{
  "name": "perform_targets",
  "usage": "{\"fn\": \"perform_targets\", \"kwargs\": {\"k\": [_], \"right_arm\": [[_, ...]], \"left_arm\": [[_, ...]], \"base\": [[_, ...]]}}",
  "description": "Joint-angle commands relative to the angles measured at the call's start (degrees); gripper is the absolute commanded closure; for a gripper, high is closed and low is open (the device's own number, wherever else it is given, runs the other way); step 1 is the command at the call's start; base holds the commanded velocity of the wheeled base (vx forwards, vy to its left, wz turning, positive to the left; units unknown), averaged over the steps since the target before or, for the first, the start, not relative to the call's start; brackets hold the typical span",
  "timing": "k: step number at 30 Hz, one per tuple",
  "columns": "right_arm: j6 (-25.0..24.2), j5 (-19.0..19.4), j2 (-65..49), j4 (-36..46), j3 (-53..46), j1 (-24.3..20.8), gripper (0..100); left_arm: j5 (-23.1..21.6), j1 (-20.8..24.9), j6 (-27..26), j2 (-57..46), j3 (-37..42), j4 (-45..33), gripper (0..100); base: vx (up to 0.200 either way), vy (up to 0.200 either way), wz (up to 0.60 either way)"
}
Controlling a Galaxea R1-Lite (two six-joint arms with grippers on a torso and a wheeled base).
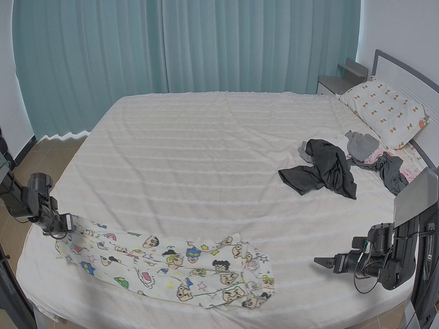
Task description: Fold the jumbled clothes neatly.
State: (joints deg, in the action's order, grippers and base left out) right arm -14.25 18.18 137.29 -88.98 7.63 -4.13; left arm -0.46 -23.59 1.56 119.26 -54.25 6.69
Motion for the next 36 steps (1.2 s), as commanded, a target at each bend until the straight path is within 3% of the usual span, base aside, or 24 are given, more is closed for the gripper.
{"fn": "perform_targets", "kwargs": {"k": [1,8,13,16,17,18,21,22,24,25,26,31,36], "right_arm": [[0.01,0.02,0.43,-0.76,0.10,0.18,0],[0.01,0.11,0.79,-0.76,0.19,0.27,0],[0.01,0.11,0.87,-0.76,0.19,0.27,0],[0.01,0.11,0.96,-0.76,0.19,0.27,0],[0.01,0.11,0.96,-0.76,0.19,0.27,0],[0.01,0.11,0.96,-0.76,0.19,0.27,0],[0.01,0.11,0.96,-0.76,0.19,0.27,0],[0.01,0.11,0.96,-0.76,0.19,0.27,0],[0.10,0.11,1.14,-0.76,0.19,0.27,0],[0.10,0.11,1.14,-0.76,0.19,0.27,0],[0.28,0.11,1.49,-0.76,0.19,0.27,0],[0.45,0.11,1.66,-0.76,0.19,0.27,0],[0.45,0.11,1.66,-0.76,0.19,0.27,0]], "left_arm": [[-0.33,-4.01,-0.24,-0.70,-4.81,-1.95,100],[0.20,-2.34,-0.15,-2.81,-5.08,-6.08,100],[5.47,8.56,3.98,-8.08,-1.65,-8.98,100],[6.35,17.44,9.78,-11.16,0.02,-9.86,100],[6.35,17.44,9.78,-11.16,0.02,-9.86,100],[6.53,22.36,12.77,-11.95,0.63,-9.94,100],[9.16,31.06,18.48,-11.95,0.72,-9.86,100],[9.52,31.85,19.09,-11.86,0.63,-9.86,100],[12.24,38.71,24.02,-11.24,0.11,-9.77,100],[12.24,38.71,24.02,-11.24,0.11,-9.77,100],[12.94,44.24,27.44,-10.36,-0.42,-9.51,100],[13.12,52.50,32.37,-6.41,-4.11,-9.42,100],[13.12,56.64,36.06,-1.40,-7.36,-9.24,100]], "base": [[0.000,0.000,0.00],[0.000,0.000,0.00],[0.000,0.000,0.00],[0.000,0.000,0.00],[0.000,0.000,0.00],[0.000,0.000,0.00],[0.000,0.000,0.00],[0.000,0.000,0.00],[0.000,0.000,0.00],[0.000,0.000,0.00],[0.000,0.000,0.00],[0.000,0.000,0.00],[0.000,0.000,0.00]]}}
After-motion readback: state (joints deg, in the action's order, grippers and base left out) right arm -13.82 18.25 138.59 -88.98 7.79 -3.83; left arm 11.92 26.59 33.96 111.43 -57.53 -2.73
